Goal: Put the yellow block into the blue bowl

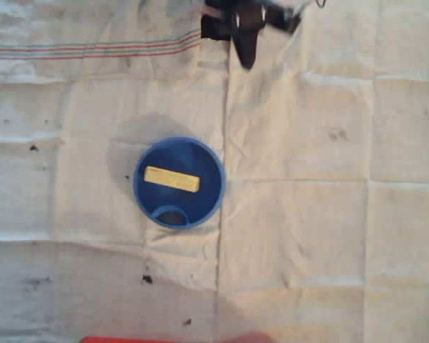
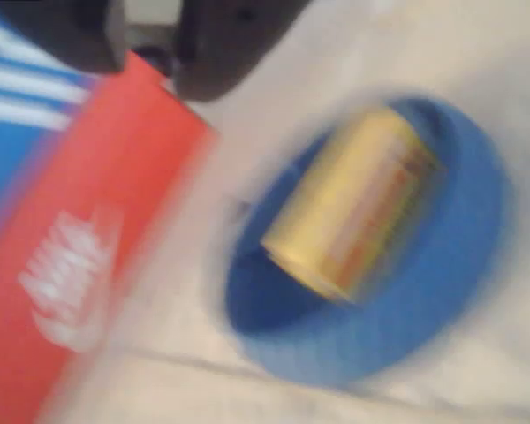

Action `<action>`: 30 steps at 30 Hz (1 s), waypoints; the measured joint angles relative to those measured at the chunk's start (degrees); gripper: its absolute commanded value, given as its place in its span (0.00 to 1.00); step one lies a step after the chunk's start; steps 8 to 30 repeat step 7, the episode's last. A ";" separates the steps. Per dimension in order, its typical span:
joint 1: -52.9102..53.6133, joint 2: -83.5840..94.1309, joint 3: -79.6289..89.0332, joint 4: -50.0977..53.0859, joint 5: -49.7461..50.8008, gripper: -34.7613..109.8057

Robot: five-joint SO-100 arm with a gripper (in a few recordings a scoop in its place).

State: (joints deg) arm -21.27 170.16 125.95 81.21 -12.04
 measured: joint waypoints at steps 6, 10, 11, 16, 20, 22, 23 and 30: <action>0.00 7.12 9.05 -5.98 0.00 0.24; -0.35 10.28 12.48 -7.91 0.00 0.24; -0.35 10.28 12.48 -7.91 0.00 0.24; -0.35 10.28 12.48 -7.91 0.00 0.24; -0.35 10.28 12.48 -7.91 0.00 0.24; -0.35 10.28 12.48 -7.91 0.00 0.24; -0.35 10.28 12.48 -7.91 0.00 0.24; -0.35 10.28 12.48 -7.91 0.00 0.24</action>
